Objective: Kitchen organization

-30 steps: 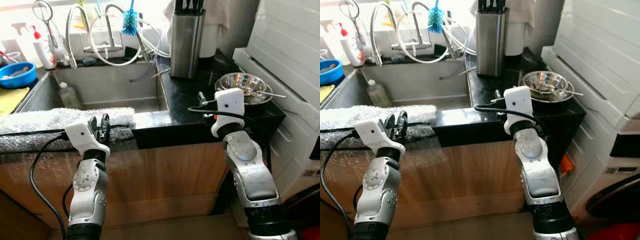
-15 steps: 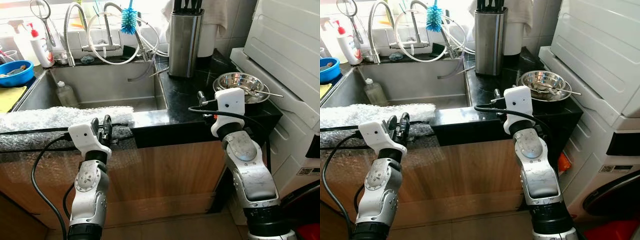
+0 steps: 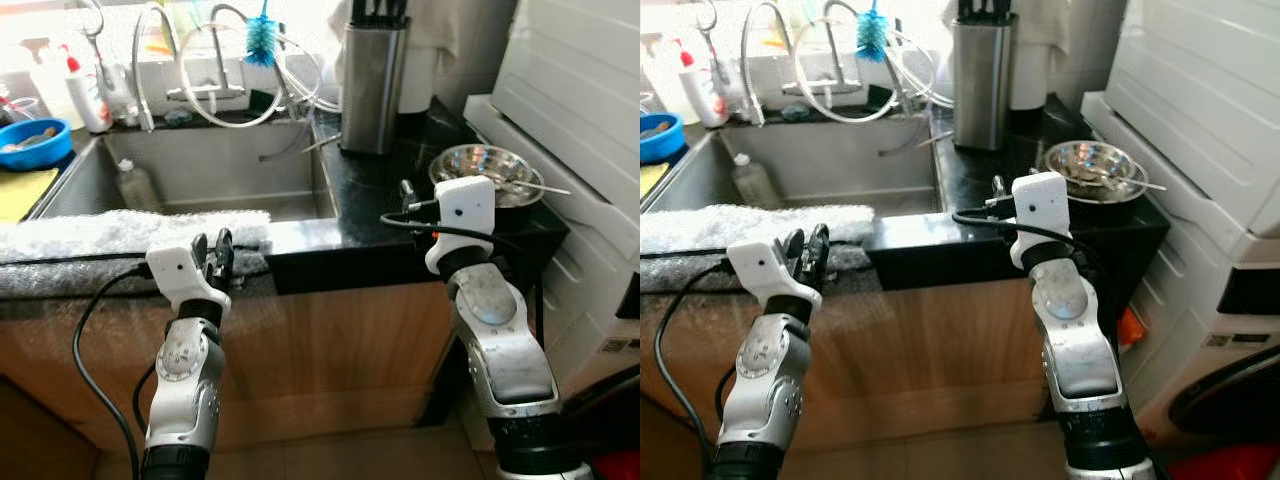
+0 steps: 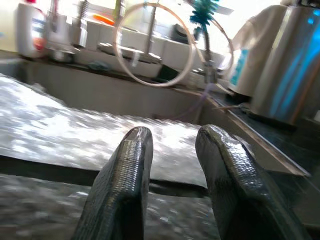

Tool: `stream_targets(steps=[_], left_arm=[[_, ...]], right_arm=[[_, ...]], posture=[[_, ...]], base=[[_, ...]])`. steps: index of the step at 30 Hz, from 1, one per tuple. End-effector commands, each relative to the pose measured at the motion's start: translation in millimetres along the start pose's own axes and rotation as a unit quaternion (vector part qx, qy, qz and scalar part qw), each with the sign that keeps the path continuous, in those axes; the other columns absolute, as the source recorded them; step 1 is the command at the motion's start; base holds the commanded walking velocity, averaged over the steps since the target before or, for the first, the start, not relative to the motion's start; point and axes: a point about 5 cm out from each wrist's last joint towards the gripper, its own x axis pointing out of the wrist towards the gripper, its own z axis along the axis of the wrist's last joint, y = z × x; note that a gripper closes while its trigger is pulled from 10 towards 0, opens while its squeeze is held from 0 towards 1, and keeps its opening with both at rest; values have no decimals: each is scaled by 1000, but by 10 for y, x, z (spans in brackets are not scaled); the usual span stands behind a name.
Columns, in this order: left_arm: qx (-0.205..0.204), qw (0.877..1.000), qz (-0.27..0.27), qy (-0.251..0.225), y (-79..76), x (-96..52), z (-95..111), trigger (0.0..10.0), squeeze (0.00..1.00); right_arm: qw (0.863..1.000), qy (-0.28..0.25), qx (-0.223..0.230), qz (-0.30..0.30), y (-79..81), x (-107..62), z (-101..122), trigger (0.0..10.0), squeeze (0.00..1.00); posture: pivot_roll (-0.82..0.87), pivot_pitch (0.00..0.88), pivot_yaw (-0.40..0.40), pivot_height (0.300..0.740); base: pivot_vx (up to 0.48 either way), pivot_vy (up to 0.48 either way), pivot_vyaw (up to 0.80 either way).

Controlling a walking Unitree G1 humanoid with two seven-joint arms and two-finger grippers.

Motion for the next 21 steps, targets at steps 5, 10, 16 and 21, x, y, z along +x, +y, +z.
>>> stream_targets(steps=[5, 10, 16, 21], left_arm=[[-2, 1000, -17, -15, -60, 62, 50, 10000, 0], [-2, 1000, -22, -22, -71, 80, 71, 10000, 0], [-3, 999, -26, -24, -82, 112, 92, 10000, 0], [-2, 999, -25, -28, -76, 138, 118, 10000, 0]], right_arm=[[1000, -3, 3, -10, -28, -4, -4, 10000, 0], [1000, 0, 6, -20, -45, 1, -21, 10000, 0], [999, -2, 14, -36, -73, 28, -5, 10000, 0], [999, -1, 14, -39, -83, 47, 0, 10000, 0]], posture=[[-101, 0, 61, 740], [-102, 0, 63, 740], [-98, 0, 64, 740], [-83, 0, 55, 740]], base=[[260, 0, 0], [275, 0, 0], [301, 0, 0], [330, 0, 0]])
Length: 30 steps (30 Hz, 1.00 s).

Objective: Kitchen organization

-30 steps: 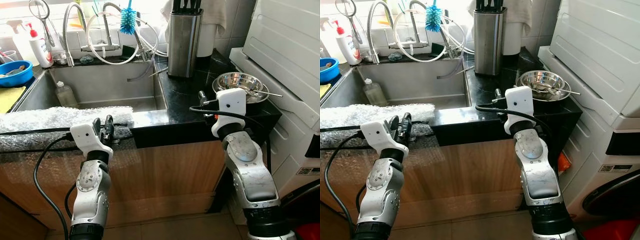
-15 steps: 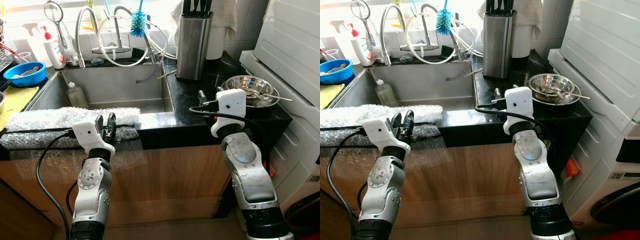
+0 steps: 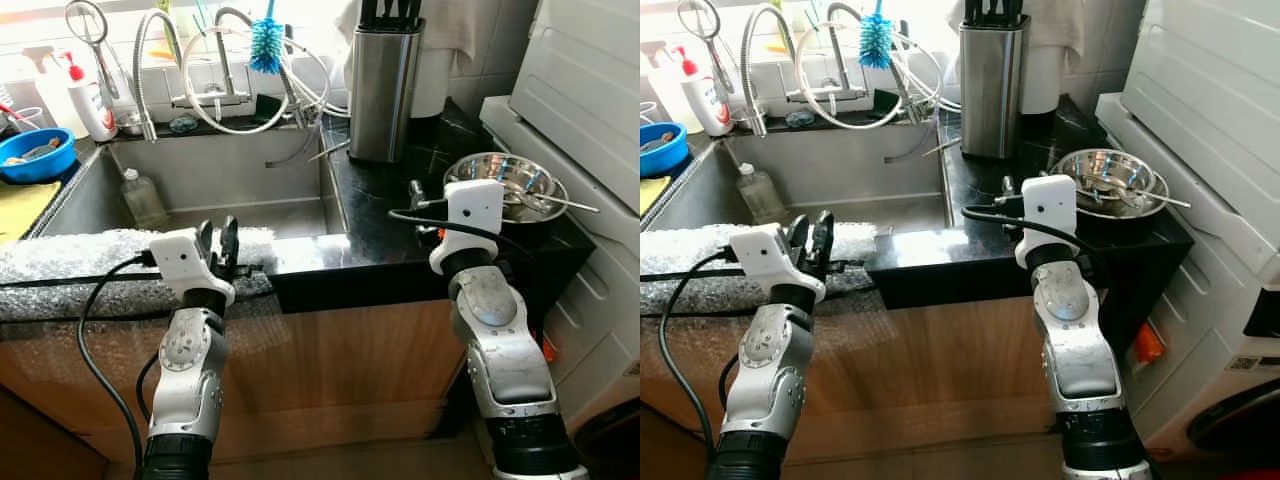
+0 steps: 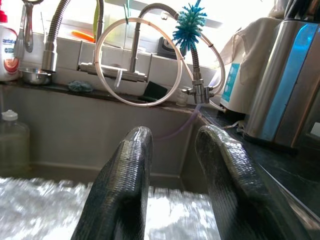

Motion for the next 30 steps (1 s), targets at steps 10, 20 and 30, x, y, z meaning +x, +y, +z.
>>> stream_targets(steps=[10, 20, 30], left_arm=[[3, 1000, 8, -6, 64, 61, 46, 10000, 0], [3, 1000, 9, -8, 62, 87, 62, 10000, 0], [3, 1000, 9, -9, 63, 91, 60, 10000, 0]], right_arm=[[1000, 7, 9, -3, 48, 55, 9, 10000, 0], [1000, 7, 8, -5, 38, 71, 13, 10000, 0], [1000, 7, 9, -5, 39, 76, 13, 10000, 0]], posture=[[-76, 0, 58, 740], [-73, 0, 60, 740], [-73, 0, 60, 740]], base=[[332, 0, 0], [330, 0, 0], [330, 0, 0]])
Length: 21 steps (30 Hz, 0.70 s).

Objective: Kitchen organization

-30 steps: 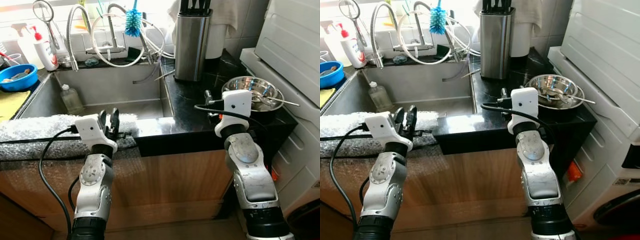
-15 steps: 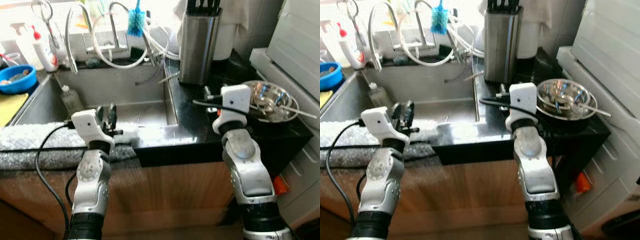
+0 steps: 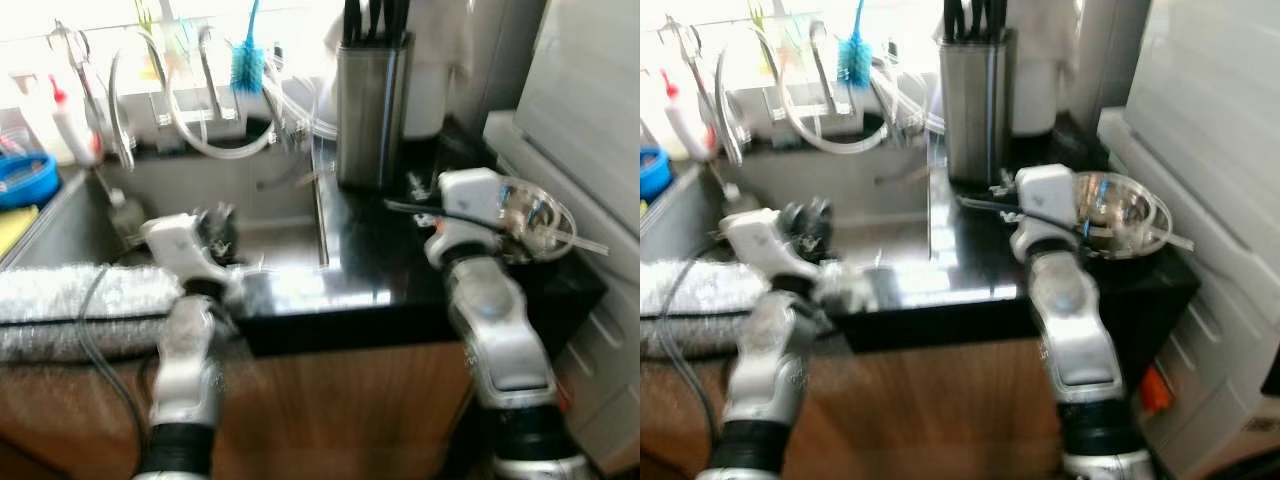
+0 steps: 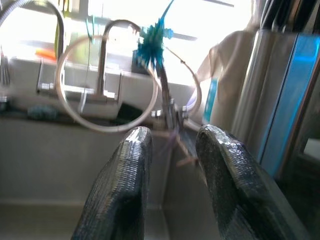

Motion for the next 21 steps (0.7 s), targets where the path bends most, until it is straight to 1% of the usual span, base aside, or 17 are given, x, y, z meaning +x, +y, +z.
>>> stream_targets(steps=[1, 2, 5, 10, 11, 12, 15, 17, 18, 21], left_arm=[[8, 1000, 19, -4, 137, -2, 35, 10000, 0], [9, 1000, 20, -4, 140, 0, 38, 10000, 0], [7, 1000, 23, -6, 150, 4, 42, 10000, 0], [6, 1000, 23, -5, 147, 5, 38, 10000, 0], [5, 1000, 21, -4, 143, 6, 35, 10000, 0], [5, 1000, 21, -4, 143, 6, 35, 10000, 0], [4, 1000, 17, -2, 130, 11, 28, 10000, 0], [4, 1000, 17, -2, 130, 11, 28, 10000, 0], [4, 1000, 16, -1, 127, 11, 26, 10000, 0], [2, 1000, 14, 0, 120, 8, 18, 10000, 0]], right_arm=[[1000, -9, 8, 21, 137, 17, 66, 10000, 0], [1000, -9, 8, 24, 153, 14, 65, 10000, 0], [999, -5, 4, 38, 201, 8, 57, 10000, 0], [999, -1, 0, 41, 212, 8, 62, 10000, 0], [999, 10, -7, 36, 203, 7, 44, 10000, 0], [999, 10, -7, 36, 203, 7, 44, 10000, 0], [999, 46, -17, 19, 159, -3, -56, 10000, 0], [999, 46, -17, 19, 159, -3, -56, 10000, 0], [998, 61, -20, 14, 141, -9, -101, 10000, 0], [995, 89, -33, 33, 152, -42, -173, 10000, 0]], posture=[[-73, 0, 60, 740], [-73, 0, 62, 740], [-74, 0, 60, 740], [-81, 0, 65, 740], [-84, 0, 66, 740], [-84, 0, 66, 740], [-88, 0, 69, 740], [-88, 0, 69, 740], [-91, 0, 72, 740], [-96, 0, 73, 740]], base=[[330, 0, 0], [334, 0, 0], [0, 0, 0], [0, 0, 0], [0, 0, 0], [0, 0, 0], [0, 0, 0], [0, 0, 0], [0, 0, 0], [0, 0, 0]])
